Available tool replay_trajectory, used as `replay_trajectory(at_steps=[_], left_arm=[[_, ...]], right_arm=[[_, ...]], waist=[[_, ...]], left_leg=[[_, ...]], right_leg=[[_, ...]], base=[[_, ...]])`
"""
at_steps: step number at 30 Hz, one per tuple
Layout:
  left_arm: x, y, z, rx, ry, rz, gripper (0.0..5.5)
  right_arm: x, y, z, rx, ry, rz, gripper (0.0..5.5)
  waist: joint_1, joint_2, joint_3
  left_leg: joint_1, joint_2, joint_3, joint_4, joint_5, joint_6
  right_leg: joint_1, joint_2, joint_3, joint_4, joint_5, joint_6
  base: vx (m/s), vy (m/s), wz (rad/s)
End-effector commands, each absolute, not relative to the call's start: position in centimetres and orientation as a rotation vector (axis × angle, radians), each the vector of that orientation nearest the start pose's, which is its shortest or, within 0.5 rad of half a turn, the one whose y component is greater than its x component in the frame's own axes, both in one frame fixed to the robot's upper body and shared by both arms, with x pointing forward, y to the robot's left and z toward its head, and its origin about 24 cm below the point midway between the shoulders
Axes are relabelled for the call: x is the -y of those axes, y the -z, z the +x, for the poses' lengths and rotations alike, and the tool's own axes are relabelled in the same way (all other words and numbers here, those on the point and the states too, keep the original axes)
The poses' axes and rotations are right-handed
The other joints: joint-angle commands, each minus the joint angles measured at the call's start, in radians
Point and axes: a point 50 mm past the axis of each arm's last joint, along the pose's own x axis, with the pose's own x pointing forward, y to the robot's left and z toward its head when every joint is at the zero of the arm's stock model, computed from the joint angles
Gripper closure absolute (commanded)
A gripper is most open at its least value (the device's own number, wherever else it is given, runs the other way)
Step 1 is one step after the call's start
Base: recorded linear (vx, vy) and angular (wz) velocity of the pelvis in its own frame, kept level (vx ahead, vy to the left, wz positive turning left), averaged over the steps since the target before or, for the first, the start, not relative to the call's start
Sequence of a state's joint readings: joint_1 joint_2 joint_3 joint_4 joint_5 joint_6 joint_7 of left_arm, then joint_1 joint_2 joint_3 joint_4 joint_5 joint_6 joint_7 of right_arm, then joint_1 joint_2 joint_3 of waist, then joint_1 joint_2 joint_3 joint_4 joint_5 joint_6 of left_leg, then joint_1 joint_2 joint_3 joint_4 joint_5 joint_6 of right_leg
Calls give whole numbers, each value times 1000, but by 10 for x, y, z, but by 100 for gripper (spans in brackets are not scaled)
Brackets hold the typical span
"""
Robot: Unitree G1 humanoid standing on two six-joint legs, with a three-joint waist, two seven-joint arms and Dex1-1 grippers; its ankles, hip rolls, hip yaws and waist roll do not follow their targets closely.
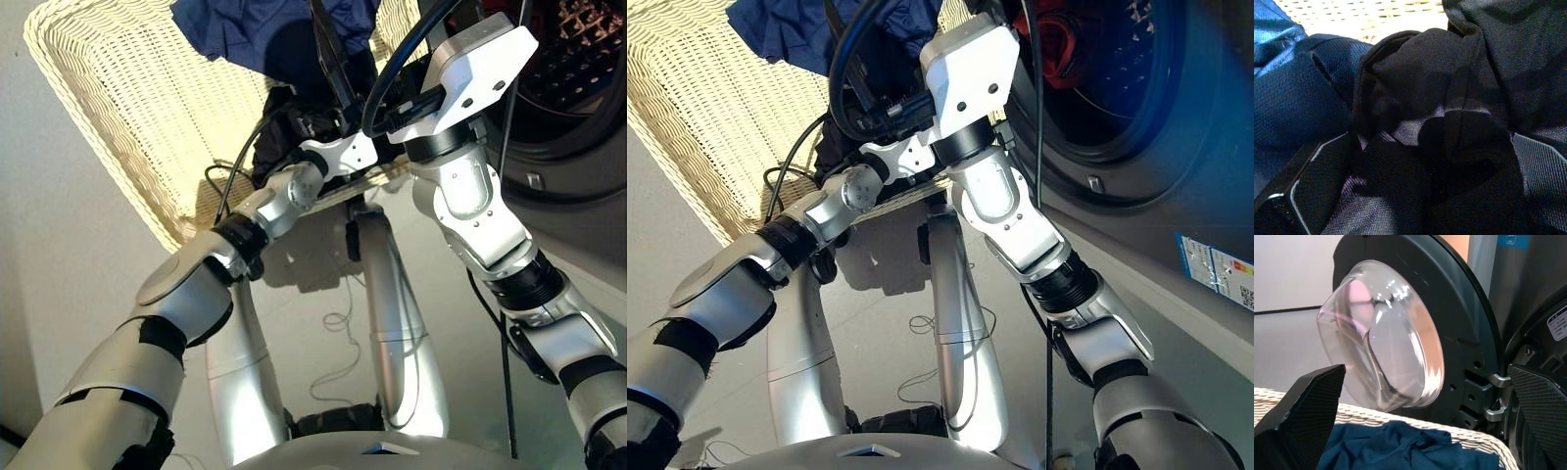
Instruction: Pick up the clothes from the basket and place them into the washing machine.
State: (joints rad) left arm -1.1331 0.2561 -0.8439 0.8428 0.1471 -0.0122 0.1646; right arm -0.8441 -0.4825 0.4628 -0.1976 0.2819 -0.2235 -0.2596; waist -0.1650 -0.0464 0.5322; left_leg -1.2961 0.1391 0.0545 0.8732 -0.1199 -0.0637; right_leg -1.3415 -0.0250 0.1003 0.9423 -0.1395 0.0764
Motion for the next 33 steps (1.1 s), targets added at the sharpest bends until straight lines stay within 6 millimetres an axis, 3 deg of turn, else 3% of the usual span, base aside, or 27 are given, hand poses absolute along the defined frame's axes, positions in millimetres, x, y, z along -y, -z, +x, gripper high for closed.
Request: replay_trajectory(at_steps=[1, 2, 4, 5, 7, 10, 11, 12, 15, 18, 21, 23, 24, 25, 26, 27, 28, 29, 31, 33], left_arm=[[-77, -128, 404, 128, 237, 1219, 0], [-78, -127, 404, 122, 228, 1228, 0], [-151, -87, 398, -89, 142, 1304, 0], [-164, -71, 391, -154, 138, 1315, 0], [-173, -54, 382, -203, 144, 1334, 0], [-186, -45, 376, -248, 130, 1360, 0], [-189, -43, 375, -257, 129, 1366, 513], [-191, -43, 375, -256, 129, 1375, 550], [-188, -39, 372, -249, 151, 1355, 550], [-169, -50, 378, -165, 164, 1300, 550], [-129, -80, 389, 12, 175, 1184, 550], [-90, -114, 392, 198, 201, 1038, 550], [-75, -127, 390, 266, 218, 987, 550], [-69, -153, 380, 400, 271, 858, 550], [-84, -151, 379, 408, 234, 819, 550], [-76, -153, 375, 430, 241, 778, 550], [-76, -175, 355, 541, 319, 666, 550], [-94, -180, 347, 605, 290, 719, 550], [-123, -180, 335, 614, 267, 736, 550], [-135, -180, 325, 632, 247, 709, 550]], right_arm=[[68, -313, 249, 1200, -472, -46, 0], [69, -313, 249, 1202, -470, -49, 0], [72, -314, 250, 1207, -449, -66, 0], [73, -314, 250, 1210, -450, -66, 0], [73, -313, 250, 1209, -459, -48, 0], [75, -312, 250, 1207, -456, -42, 0], [75, -312, 250, 1206, -453, -45, 0], [75, -312, 251, 1203, -454, -46, 0], [79, -310, 253, 1192, -438, -49, 0], [82, -305, 260, 1157, -418, -63, 0], [89, -300, 269, 1121, -360, -101, 0], [94, -296, 276, 1092, -313, -139, 0], [97, -296, 279, 1086, -285, -151, 0], [110, -293, 281, 1080, -234, -159, 0], [114, -290, 284, 1066, -203, -178, 0], [114, -292, 287, 1053, -189, -183, 0], [124, -290, 285, 1051, -163, -157, 0], [129, -284, 285, 1034, -159, -147, 0], [135, -286, 283, 1035, -153, -143, 0], [139, -287, 282, 1039, -149, -134, 0]], waist=[[-16, 8, -12], [-15, 8, -12], [-7, 6, -12], [-3, 5, -12], [-2, 4, -12], [1, 2, -12], [1, 3, -12], [2, 3, -12], [4, 4, -12], [3, 5, -12], [-2, 11, -12], [-4, 17, -12], [-4, 18, -12], [3, 30, -12], [6, 30, -12], [8, 30, -12], [19, 44, -12], [23, 43, -12], [29, 36, -12], [33, 29, -12]], left_leg=[[-40, -20, -18, 84, -56, 7], [-43, -21, -20, 89, -57, 8], [-50, -18, -23, 99, -58, 9], [-52, -19, -25, 104, -58, 9], [-60, -21, -28, 117, -61, 8], [-65, -22, -30, 125, -61, 7], [-66, -22, -29, 124, -60, 7], [-65, -22, -27, 122, -58, 7], [-62, -24, -26, 117, -54, 6], [-48, -28, -20, 89, -45, 4], [-7, -27, -4, 6, -17, -4], [30, -28, 6, -63, 6, -7], [46, -30, 9, -97, 21, -6], [62, -35, 11, -126, 29, -7], [85, -38, 13, -164, 44, -8], [100, -37, 13, -192, 49, -6], [114, -42, 13, -220, 55, -5], [117, -45, 21, -261, 100, 3], [146, -43, 32, -312, 112, 5], [181, -41, 40, -361, 123, 9]], right_leg=[[-38, 9, -82, -27, 23, 0], [-42, 9, -84, -22, 23, 1], [-49, 13, -88, -14, 19, 0], [-53, 14, -90, -7, 18, 1], [-57, 16, -90, 6, 15, 1], [-61, 10, -96, 17, 17, 3], [-61, 8, -96, 15, 18, 3], [-60, 5, -98, 15, 19, 3], [-58, 3, -99, 13, 23, 3], [-44, -4, -96, -10, 34, 1], [-11, -25, -88, -75, 60, 2], [24, -36, -83, -135, 80, 6], [40, -39, -83, -165, 94, 8], [56, -42, -81, -191, 100, 12], [76, -44, -81, -222, 112, 15], [91, -43, -81, -248, 120, 16], [110, -47, -84, -281, 128, 20], [112, -53, -86, -320, 170, 20], [141, -53, -82, -379, 191, 31], [169, -55, -78, -425, 209, 44]], base=[[0, 0, 0], [0, 0, 0], [0, 0, 0], [0, 0, 0], [0, 0, 0], [0, 0, 0], [0, 0, 0], [0, 0, 0], [0, 0, 0], [0, 0, 0], [0, 0, 0], [0, 0, 0], [26, 58, 166], [22, 66, 110], [30, 64, 71], [33, 59, 0], [-67, 50, 10], [-73, 51, -3], [-27, 58, -22], [25, 57, -85]])
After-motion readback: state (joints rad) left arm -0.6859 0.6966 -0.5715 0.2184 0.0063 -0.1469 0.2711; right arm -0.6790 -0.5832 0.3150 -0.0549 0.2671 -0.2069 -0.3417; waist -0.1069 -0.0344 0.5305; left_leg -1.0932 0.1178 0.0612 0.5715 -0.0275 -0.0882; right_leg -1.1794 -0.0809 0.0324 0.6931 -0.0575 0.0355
